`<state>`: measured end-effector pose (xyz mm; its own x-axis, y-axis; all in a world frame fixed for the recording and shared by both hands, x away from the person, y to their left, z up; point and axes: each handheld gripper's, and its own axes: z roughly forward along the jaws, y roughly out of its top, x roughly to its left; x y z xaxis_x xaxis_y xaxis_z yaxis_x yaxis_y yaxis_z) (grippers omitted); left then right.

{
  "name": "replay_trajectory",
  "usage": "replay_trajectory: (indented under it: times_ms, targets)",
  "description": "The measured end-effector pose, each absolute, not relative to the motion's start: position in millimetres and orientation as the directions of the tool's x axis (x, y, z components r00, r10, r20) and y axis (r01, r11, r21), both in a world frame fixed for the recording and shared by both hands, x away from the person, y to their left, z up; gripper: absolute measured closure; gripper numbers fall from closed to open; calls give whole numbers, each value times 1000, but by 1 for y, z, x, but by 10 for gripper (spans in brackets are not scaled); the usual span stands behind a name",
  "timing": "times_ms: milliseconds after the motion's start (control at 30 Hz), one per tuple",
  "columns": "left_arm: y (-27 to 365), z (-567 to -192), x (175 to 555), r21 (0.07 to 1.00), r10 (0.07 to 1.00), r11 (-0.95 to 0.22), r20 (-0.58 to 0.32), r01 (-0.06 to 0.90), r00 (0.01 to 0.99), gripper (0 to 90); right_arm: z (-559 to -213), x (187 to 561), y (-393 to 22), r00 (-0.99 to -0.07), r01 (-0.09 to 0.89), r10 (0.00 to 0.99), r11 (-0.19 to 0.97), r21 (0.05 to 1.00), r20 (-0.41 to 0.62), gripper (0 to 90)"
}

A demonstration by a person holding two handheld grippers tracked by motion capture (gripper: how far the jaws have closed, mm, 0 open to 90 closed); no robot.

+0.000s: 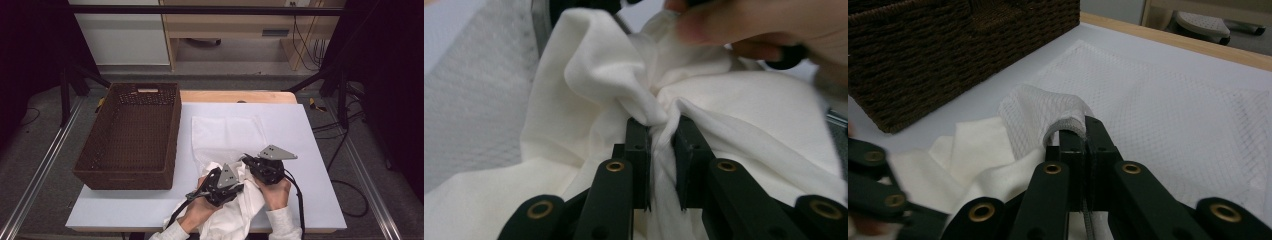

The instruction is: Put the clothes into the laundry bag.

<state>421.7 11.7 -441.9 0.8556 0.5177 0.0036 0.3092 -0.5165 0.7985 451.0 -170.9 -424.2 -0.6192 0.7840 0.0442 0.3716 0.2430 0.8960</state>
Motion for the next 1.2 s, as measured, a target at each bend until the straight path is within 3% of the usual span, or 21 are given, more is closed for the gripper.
replay_trajectory:
  times_ms: [133,367,400,533,667,700,733,767,867,933,1200]
  targets:
    - [7,-449,433,761,552,-541,1,357,834,779,-419,446,-168,-625,359,780,259,897,25,886]
    - [12,-449,432,774,533,-527,-21,352,846,741,-417,445,-169,-614,350,789,243,905,25,887]
    - [16,-446,431,783,537,-514,-25,350,843,684,-417,445,-170,-611,348,791,246,905,20,886]
    - [32,-433,429,810,584,-500,56,305,810,272,-421,445,-174,-610,359,792,245,901,28,886]
    - [37,-442,445,784,607,-499,14,368,794,208,-421,444,-175,-618,357,786,238,903,37,887]
    - [35,-448,449,771,599,-501,-18,392,800,210,-421,444,-172,-618,358,786,242,902,34,887]
    - [34,-451,451,770,588,-497,-39,399,808,336,-422,444,-169,-624,357,781,253,899,28,886]
    - [35,-453,451,777,565,-486,-68,399,822,336,-422,444,-169,-624,357,781,253,899,28,886]
    - [37,-453,447,785,530,-471,-113,403,840,639,-423,445,-168,-623,358,782,257,898,24,886]
    - [36,-451,440,788,532,-485,-77,378,843,729,-423,445,-169,-622,356,782,249,901,30,887]
    - [21,-438,416,823,500,-487,-12,293,866,770,-423,445,-168,-629,351,776,236,906,41,887]
